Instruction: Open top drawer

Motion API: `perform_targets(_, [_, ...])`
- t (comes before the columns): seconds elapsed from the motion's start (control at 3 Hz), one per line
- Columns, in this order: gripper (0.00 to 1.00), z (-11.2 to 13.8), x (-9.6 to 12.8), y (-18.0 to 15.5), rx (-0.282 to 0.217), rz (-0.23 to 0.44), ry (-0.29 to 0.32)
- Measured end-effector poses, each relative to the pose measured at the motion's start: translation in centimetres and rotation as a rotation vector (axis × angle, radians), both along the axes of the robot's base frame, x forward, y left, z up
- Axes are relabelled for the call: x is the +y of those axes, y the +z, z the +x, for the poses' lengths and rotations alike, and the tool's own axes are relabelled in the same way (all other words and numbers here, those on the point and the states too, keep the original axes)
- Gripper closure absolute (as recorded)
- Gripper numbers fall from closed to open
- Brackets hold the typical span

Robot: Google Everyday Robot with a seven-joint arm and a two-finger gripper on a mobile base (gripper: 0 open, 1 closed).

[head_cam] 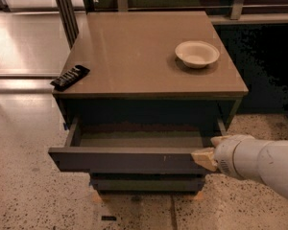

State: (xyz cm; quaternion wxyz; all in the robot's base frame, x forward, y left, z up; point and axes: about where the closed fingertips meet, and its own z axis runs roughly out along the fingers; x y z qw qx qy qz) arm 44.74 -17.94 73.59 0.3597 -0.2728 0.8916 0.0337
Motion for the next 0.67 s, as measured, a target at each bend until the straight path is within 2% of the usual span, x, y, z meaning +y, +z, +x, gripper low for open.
perform_targets(0.33, [0.0,0.0,0.0,-0.01,0.0,0.0,0.0])
perform_targets(0.67, [0.0,0.0,0.0,-0.01,0.0,0.0,0.0])
